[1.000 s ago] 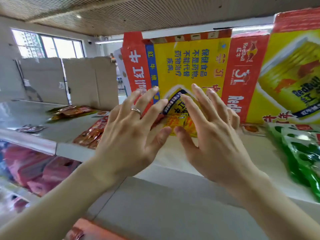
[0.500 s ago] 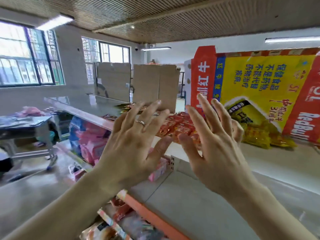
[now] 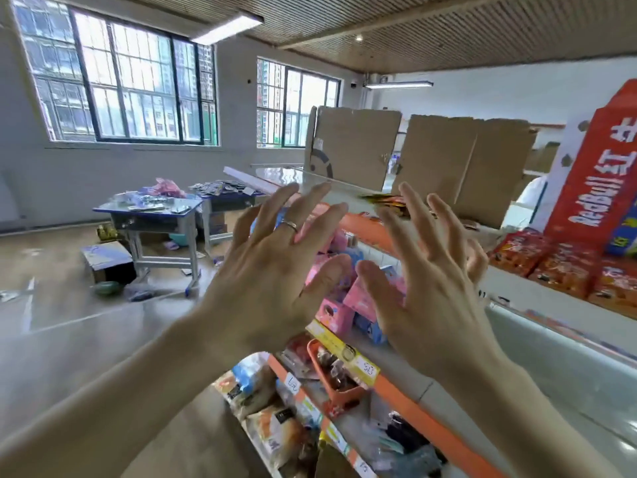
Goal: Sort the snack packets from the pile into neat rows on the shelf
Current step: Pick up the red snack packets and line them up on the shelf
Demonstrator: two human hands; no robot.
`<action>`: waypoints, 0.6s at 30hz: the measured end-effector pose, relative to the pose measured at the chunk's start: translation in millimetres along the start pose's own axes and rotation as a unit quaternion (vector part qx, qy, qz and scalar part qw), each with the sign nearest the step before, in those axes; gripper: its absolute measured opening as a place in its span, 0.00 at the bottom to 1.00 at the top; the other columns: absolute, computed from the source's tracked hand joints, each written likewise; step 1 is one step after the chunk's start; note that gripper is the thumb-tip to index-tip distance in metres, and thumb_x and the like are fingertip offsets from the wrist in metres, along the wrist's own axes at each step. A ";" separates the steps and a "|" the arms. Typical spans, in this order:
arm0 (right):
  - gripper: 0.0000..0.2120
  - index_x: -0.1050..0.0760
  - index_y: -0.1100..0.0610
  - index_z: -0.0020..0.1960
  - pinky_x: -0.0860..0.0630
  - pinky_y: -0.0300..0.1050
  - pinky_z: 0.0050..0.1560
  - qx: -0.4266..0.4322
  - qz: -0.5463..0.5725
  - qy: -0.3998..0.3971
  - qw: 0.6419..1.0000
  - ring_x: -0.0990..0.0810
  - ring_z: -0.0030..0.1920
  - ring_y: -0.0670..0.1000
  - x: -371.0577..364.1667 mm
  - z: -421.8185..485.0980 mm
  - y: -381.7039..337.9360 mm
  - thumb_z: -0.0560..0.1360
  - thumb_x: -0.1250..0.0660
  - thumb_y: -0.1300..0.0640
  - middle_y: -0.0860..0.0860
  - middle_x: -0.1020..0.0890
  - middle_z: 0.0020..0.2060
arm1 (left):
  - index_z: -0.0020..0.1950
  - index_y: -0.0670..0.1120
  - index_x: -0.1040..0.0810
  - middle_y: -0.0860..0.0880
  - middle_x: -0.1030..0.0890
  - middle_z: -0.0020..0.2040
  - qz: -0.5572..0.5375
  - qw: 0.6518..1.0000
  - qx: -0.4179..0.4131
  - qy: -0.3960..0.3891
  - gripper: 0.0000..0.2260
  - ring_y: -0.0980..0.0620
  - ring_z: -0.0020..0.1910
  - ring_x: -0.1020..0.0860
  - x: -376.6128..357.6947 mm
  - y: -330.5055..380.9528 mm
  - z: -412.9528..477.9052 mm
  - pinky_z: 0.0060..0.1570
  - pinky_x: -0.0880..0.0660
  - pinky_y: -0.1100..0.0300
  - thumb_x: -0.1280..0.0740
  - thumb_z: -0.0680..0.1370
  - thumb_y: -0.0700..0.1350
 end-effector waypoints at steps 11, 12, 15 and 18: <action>0.27 0.40 0.45 0.75 0.49 0.68 0.72 0.009 0.018 -0.016 1.000 0.58 0.79 0.48 -70.1 41.0 -69.0 0.80 0.51 0.36 0.41 0.51 0.79 | 0.77 0.53 0.37 0.53 0.42 0.80 -0.012 0.999 0.032 -0.003 0.26 0.47 0.78 0.44 -8.1 -104.5 -27.8 0.72 0.39 0.41 0.51 0.82 0.62; 0.27 0.40 0.44 0.75 0.50 0.68 0.72 0.011 0.017 -0.022 1.000 0.58 0.79 0.48 -76.8 44.5 -69.8 0.80 0.52 0.36 0.41 0.51 0.79 | 0.77 0.52 0.37 0.52 0.41 0.80 -0.017 0.999 0.037 -0.001 0.26 0.47 0.78 0.43 -13.0 -111.2 -29.1 0.72 0.39 0.41 0.51 0.82 0.62; 0.28 0.42 0.43 0.76 0.52 0.67 0.73 0.013 0.016 -0.039 0.999 0.60 0.78 0.45 -99.0 57.3 -68.9 0.80 0.53 0.34 0.39 0.54 0.79 | 0.77 0.53 0.38 0.52 0.40 0.79 -0.021 0.999 0.048 -0.006 0.26 0.46 0.78 0.42 -32.3 -131.4 -27.9 0.71 0.37 0.40 0.51 0.82 0.62; 0.28 0.43 0.42 0.77 0.56 0.66 0.73 0.016 0.017 -0.046 0.999 0.62 0.78 0.44 -122.1 72.2 -65.5 0.80 0.52 0.34 0.38 0.56 0.79 | 0.77 0.52 0.37 0.52 0.39 0.79 -0.017 0.999 0.047 -0.015 0.26 0.45 0.77 0.40 -50.9 -149.5 -15.4 0.70 0.36 0.39 0.50 0.82 0.62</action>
Point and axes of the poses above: each hand's wrist, its own z-axis towards the middle knuckle, its own x-axis out of the back of the hand, y = z × x, the point moved 6 cm from there along z, towards the middle knuckle
